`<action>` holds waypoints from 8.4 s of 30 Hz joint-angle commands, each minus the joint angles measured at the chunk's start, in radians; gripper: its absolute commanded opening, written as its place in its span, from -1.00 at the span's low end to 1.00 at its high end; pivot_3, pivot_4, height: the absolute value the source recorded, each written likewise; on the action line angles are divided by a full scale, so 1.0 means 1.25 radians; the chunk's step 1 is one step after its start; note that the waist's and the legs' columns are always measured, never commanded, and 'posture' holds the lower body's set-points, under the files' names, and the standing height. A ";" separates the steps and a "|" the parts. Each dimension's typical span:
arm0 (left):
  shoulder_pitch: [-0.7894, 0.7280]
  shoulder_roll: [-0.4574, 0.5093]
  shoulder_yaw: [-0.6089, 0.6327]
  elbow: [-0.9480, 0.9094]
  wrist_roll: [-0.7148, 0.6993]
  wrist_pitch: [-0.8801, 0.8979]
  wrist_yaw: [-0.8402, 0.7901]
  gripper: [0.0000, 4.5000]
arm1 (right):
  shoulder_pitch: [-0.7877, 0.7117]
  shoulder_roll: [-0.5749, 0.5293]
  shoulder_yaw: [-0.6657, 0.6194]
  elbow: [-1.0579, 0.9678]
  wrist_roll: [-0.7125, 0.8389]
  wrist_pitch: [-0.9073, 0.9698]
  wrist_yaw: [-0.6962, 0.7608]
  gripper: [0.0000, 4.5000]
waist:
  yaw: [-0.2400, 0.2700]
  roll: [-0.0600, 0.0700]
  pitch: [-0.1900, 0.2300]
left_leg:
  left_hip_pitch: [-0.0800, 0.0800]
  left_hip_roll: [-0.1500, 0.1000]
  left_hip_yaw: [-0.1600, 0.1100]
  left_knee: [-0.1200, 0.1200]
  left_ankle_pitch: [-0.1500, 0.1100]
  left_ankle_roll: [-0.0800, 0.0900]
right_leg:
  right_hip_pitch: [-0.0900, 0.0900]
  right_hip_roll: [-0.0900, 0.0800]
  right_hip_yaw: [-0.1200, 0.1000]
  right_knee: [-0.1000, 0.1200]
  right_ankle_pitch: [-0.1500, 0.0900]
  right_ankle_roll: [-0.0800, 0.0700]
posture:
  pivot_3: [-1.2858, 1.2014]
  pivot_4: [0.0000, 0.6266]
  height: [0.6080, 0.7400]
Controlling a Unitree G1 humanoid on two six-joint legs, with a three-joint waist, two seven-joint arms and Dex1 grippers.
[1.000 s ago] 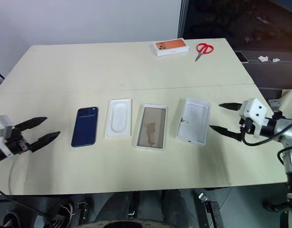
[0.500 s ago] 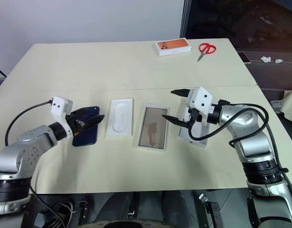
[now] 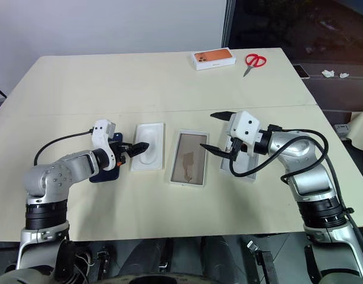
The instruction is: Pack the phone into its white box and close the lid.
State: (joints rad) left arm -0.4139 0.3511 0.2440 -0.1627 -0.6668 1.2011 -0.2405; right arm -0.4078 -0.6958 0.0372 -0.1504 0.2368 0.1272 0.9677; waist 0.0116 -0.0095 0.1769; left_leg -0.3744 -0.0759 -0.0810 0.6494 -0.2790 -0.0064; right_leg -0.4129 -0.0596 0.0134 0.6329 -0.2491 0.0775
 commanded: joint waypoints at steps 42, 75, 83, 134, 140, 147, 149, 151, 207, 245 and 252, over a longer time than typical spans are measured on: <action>0.013 -0.088 0.214 0.039 -0.131 0.135 0.022 -0.98 | 0.034 -0.028 -0.024 -0.028 -0.003 -0.038 0.016 1.00 | -0.002 0.000 -0.001 | 0.001 -0.001 0.000 0.000 0.000 0.000 | 0.001 0.000 0.000 -0.001 0.000 0.000 | 0.03 -0.52 1.00; -0.080 -0.270 0.022 -0.027 -0.116 0.144 0.108 -0.35 | 0.122 -0.064 -0.049 -0.040 0.090 0.033 0.084 1.00 | 0.002 -0.004 0.002 | 0.000 0.000 -0.001 0.001 0.003 -0.006 | 0.002 0.000 -0.001 -0.002 0.001 0.002 | 0.03 -0.52 1.00; -0.092 -0.213 0.053 -0.043 -0.151 0.163 0.069 0.54 | 0.110 -0.051 -0.044 -0.030 0.080 0.029 0.074 1.00 | 0.000 -0.004 0.002 | 0.000 0.000 -0.001 0.000 0.003 -0.006 | 0.002 0.000 -0.001 -0.002 0.001 0.002 | 0.03 -0.52 1.00; 0.171 0.212 0.064 -0.078 -0.070 -0.505 -0.503 0.56 | -0.070 0.096 0.263 0.102 -0.349 -0.030 -0.105 -0.98 | -0.004 -0.004 0.001 | -0.009 0.001 0.000 0.000 0.003 -0.005 | -0.009 0.001 0.000 -0.001 0.004 -0.002 | 0.03 -0.52 1.00; 0.176 0.229 0.065 -0.063 -0.078 -0.484 -0.499 0.56 | -0.105 0.098 0.172 0.086 -0.253 0.004 -0.075 -0.98 | -0.005 -0.004 0.001 | -0.010 0.001 0.000 0.000 0.003 -0.004 | -0.010 0.002 0.000 -0.001 0.004 -0.002 | 0.03 -0.52 1.00; 0.198 0.257 0.067 -0.049 -0.062 -0.480 -0.514 0.56 | -0.104 0.079 0.119 0.073 -0.190 0.055 -0.048 -0.98 | -0.005 -0.004 0.001 | -0.010 0.001 0.000 0.000 0.002 -0.003 | -0.010 0.002 0.000 -0.001 0.004 -0.003 | 0.03 -0.52 1.00; 0.194 0.286 0.072 -0.006 -0.048 -0.446 -0.491 0.56 | -0.113 0.107 0.111 0.066 -0.176 0.071 -0.071 -0.98 | -0.009 -0.004 0.001 | -0.010 0.002 0.000 0.000 0.002 -0.003 | -0.011 0.002 0.000 -0.001 0.004 -0.003 | 0.03 -0.52 1.00; 0.183 0.300 0.073 0.029 -0.036 -0.432 -0.468 0.56 | -0.127 0.138 0.115 0.071 -0.193 0.068 -0.111 -0.98 | -0.016 -0.004 0.001 | -0.010 0.002 -0.001 -0.001 0.003 -0.003 | -0.011 0.003 0.000 0.000 0.004 -0.003 | 0.03 -0.52 1.00; 0.028 0.261 0.043 0.356 -0.057 0.062 -0.484 0.56 | -0.383 0.575 0.412 0.604 -0.446 -0.037 -0.266 -0.98 | -0.017 -0.002 -0.005 | -0.010 -0.002 -0.001 0.001 0.006 -0.009 | -0.016 0.001 0.002 0.011 0.004 -0.004 | 0.03 -0.52 1.00; 0.045 0.173 0.109 0.216 -0.106 0.135 -0.367 0.56 | -0.319 0.553 0.443 0.474 -0.476 -0.012 -0.141 -0.98 | -0.022 -0.003 -0.006 | -0.007 -0.001 -0.001 0.000 0.006 -0.010 | -0.014 0.001 0.002 0.010 0.004 -0.004 | 0.03 -0.52 1.00; 0.060 0.184 0.129 0.264 -0.094 0.096 -0.363 0.56 | -0.318 0.537 0.445 0.467 -0.482 -0.021 -0.138 -0.98 | -0.023 -0.003 -0.006 | -0.007 -0.001 -0.001 0.000 0.006 -0.010 | -0.014 0.001 0.002 0.010 0.004 -0.004 | 0.03 -0.52 1.00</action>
State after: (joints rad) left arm -0.3563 0.5789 0.4107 0.1396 -0.7968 1.3232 -0.7073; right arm -0.8010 -0.0266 0.5934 0.4682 -0.3703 0.1200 0.7964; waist -0.0172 -0.0134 0.1700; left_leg -0.3829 -0.0773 -0.0822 0.6489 -0.2712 -0.0187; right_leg -0.4304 -0.0580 0.0158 0.6460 -0.2445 0.0725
